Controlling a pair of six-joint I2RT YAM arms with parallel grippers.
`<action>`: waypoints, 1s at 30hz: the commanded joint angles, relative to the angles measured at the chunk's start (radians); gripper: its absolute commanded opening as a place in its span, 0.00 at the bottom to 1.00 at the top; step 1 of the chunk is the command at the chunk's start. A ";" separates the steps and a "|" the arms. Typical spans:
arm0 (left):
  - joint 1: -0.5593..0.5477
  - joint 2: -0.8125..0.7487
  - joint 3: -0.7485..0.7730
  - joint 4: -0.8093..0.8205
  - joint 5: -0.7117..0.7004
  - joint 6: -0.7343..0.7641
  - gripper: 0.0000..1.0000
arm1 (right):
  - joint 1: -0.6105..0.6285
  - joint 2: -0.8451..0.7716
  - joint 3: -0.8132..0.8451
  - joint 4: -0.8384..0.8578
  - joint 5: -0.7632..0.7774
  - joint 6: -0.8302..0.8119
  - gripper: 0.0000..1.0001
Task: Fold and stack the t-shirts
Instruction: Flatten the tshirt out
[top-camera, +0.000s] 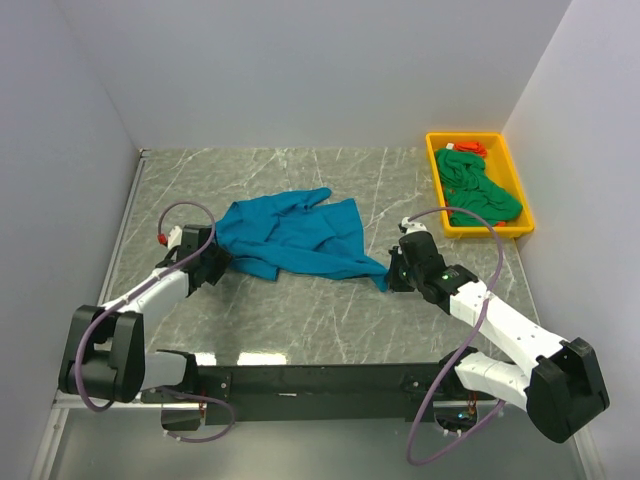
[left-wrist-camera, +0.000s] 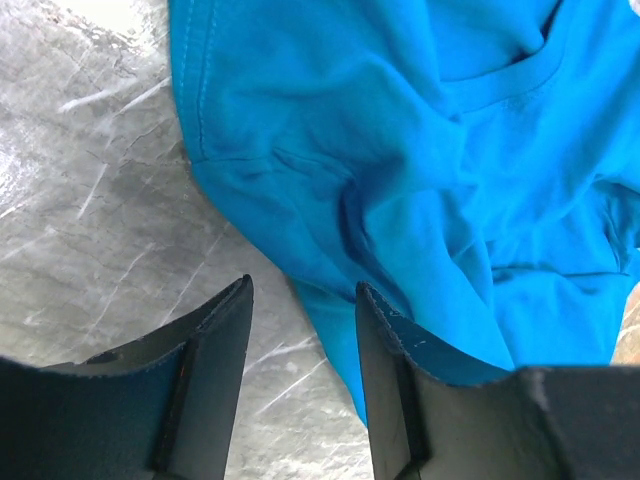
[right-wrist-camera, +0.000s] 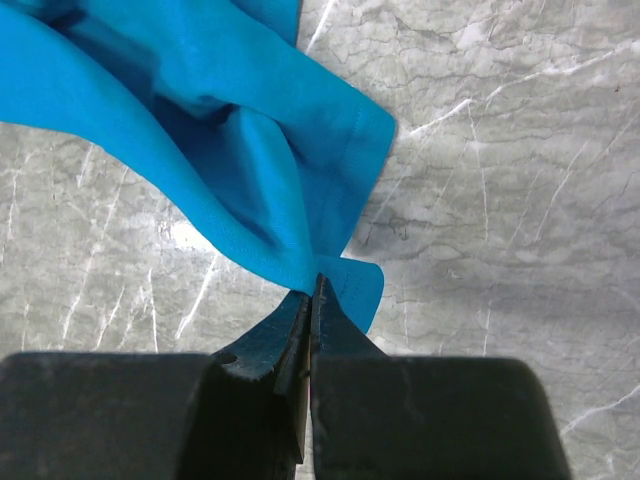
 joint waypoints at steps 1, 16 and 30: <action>-0.001 0.007 0.009 0.061 -0.016 -0.022 0.51 | -0.004 -0.014 -0.010 0.034 0.023 -0.010 0.00; 0.000 0.078 0.055 0.035 -0.082 0.025 0.17 | -0.006 0.004 -0.014 0.040 0.037 -0.004 0.00; 0.351 -0.116 0.089 -0.179 -0.141 0.226 0.01 | -0.013 -0.057 0.003 -0.044 0.227 0.088 0.00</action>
